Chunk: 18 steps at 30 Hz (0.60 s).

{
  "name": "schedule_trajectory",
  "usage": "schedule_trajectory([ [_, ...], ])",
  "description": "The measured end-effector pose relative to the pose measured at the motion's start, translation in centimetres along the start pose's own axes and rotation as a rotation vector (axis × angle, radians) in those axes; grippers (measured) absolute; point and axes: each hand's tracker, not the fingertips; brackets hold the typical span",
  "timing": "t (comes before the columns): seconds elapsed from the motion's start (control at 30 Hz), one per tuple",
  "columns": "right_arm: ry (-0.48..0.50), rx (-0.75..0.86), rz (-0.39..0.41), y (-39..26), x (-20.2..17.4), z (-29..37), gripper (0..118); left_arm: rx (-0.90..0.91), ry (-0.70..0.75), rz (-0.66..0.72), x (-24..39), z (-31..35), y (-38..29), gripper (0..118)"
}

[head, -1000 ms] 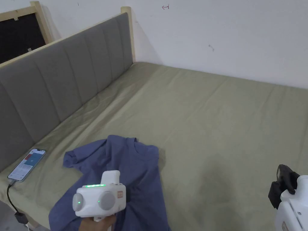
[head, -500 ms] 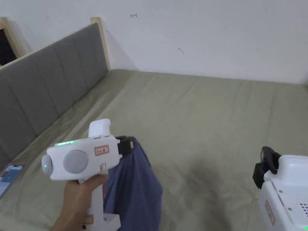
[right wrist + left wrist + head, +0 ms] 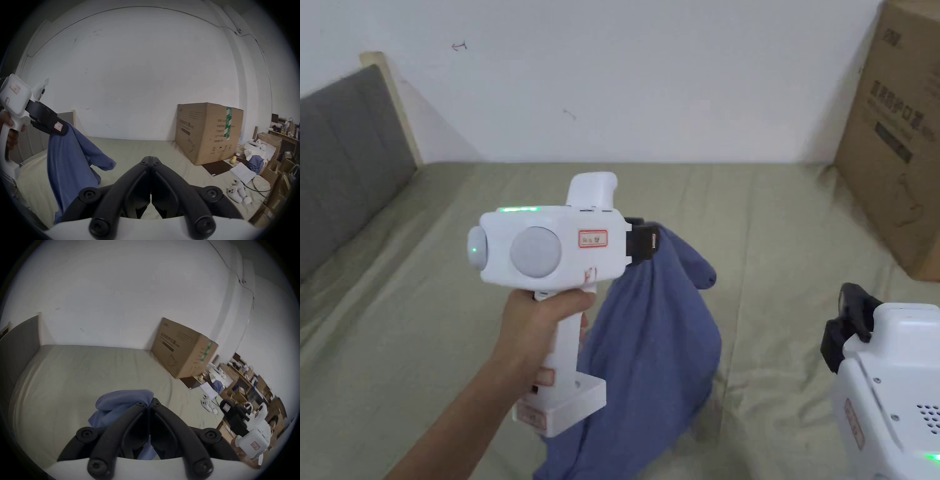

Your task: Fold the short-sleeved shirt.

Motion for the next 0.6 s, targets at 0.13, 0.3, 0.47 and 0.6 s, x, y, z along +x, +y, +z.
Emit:
schedule_trajectory([
  [0.13,-0.053,-0.009,0.014,-0.5,2.4,0.4,0,-0.092,-0.066,-0.019,2.6,-4.7,-2.4,2],
  [0.3,-0.088,-0.031,0.015,-1.4,4.2,0.4,0,-0.237,-0.098,0.009,3.5,-10.0,-8.4,2],
  [0.47,-0.09,-0.06,0.012,-2.5,4.6,-0.2,0,-0.401,-0.04,-0.018,2.1,-14.0,-15.2,2],
  [0.6,-0.08,-0.082,0.014,-3.3,4.2,-0.7,0,-0.513,0.063,-0.07,0.3,-16.4,-19.6,2],
])
